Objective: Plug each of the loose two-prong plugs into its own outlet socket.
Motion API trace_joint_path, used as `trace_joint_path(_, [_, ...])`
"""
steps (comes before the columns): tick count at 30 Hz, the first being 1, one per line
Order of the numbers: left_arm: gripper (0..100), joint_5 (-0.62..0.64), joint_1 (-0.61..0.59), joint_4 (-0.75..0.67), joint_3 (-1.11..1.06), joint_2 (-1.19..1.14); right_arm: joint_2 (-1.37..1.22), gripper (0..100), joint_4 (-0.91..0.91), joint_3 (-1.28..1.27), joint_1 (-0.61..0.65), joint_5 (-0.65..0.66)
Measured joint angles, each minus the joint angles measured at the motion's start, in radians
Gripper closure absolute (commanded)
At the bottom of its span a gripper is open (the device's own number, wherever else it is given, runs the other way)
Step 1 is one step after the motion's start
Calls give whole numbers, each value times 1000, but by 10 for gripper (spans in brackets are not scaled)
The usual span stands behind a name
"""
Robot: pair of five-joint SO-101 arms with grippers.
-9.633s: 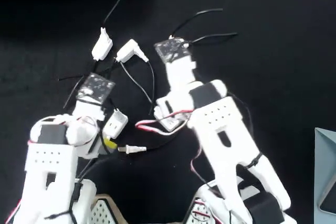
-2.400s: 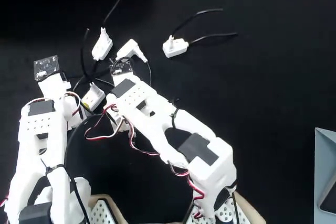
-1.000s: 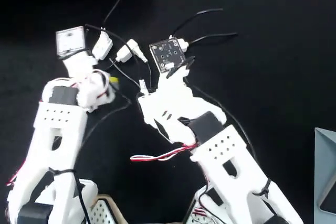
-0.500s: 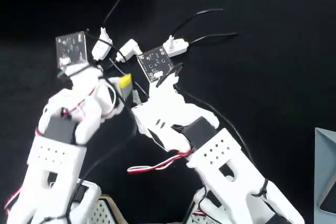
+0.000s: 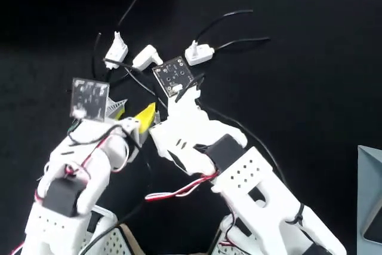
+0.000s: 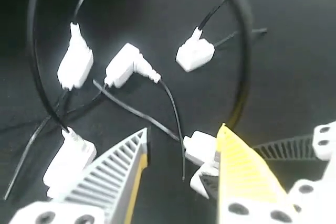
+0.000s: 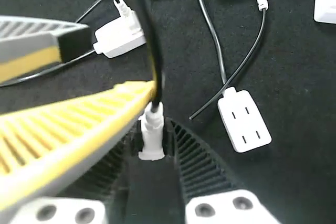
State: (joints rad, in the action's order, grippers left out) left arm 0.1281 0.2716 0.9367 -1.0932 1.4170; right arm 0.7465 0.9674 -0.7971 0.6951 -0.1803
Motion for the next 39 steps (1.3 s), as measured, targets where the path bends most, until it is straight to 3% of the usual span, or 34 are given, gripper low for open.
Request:
trace_joint_path(5, [782, -3, -5, 3, -44, 115, 0, 987, 0, -2, 0, 0])
trace_joint_path(9, [782, -6, -84, 0, -46, 137, 0, 987, -2, -8, -6, 0])
trace_joint_path(16, [786, -8, -210, -38, -44, 21, 0, 987, -2, -8, -184, 0])
trace_joint_path(26, [783, -146, -216, -38, 207, -560, 0, 987, -2, 31, -506, 0])
trace_joint_path(33, [783, -310, -216, -40, 456, -1039, 0, 987, -2, 35, -539, 0])
trace_joint_path(39, [783, -299, -203, -46, 681, -1384, 0, 987, -2, 35, -539, 0])
